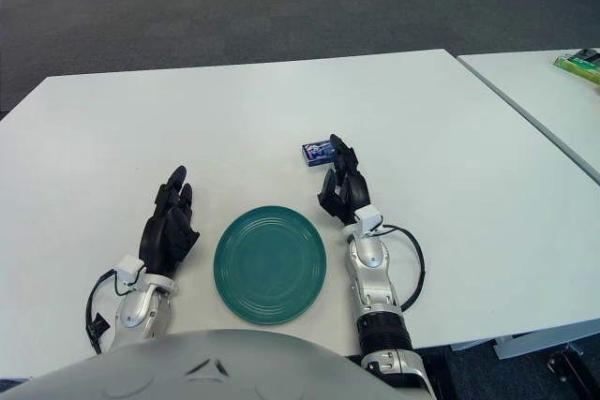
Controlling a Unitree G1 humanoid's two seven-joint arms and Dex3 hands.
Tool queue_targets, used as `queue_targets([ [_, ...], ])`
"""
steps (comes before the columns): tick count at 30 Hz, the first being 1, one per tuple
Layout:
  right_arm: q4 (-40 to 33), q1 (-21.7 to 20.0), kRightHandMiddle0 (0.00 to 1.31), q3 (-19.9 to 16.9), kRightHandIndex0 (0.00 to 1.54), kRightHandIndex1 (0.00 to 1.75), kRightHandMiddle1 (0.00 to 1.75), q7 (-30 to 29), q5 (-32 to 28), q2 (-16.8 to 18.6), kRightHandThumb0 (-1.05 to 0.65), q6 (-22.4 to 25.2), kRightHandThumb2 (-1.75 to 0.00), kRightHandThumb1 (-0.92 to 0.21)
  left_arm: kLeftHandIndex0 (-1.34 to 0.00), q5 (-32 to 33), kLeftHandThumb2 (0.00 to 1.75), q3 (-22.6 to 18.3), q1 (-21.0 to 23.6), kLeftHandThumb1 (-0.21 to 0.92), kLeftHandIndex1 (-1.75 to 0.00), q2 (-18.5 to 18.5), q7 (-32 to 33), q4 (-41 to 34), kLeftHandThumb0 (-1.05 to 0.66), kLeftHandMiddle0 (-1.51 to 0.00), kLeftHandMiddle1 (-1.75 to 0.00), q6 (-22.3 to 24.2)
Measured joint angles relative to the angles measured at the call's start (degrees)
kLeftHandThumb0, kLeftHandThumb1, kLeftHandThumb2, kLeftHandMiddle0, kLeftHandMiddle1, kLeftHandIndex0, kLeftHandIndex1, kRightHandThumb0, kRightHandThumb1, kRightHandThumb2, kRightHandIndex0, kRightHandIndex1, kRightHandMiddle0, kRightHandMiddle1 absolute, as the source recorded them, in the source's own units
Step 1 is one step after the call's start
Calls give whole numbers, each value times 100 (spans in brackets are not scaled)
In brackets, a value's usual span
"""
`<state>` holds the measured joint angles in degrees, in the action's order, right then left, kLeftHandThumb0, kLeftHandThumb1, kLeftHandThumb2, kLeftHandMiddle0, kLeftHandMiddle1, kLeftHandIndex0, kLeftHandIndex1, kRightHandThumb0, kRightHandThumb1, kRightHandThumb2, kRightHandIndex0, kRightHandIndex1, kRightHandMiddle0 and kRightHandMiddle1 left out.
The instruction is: Put the gum into the plate.
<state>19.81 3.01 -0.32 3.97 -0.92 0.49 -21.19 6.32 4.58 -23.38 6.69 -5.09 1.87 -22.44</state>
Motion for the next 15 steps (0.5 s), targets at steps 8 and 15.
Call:
queue_targets([
  [8, -248, 30, 0, -28, 9, 0, 34, 31, -48, -47, -62, 274, -98, -92, 0, 0, 99, -1, 54, 92, -41, 4, 0, 33, -105, -6, -1, 0],
  [15, -1522, -20, 0, -181, 12, 1, 42, 22, -9, -387, -63, 1773, -93, -92, 0, -3, 100, -8, 87, 92, -42, 17, 0, 38, -104, -7, -1, -6],
])
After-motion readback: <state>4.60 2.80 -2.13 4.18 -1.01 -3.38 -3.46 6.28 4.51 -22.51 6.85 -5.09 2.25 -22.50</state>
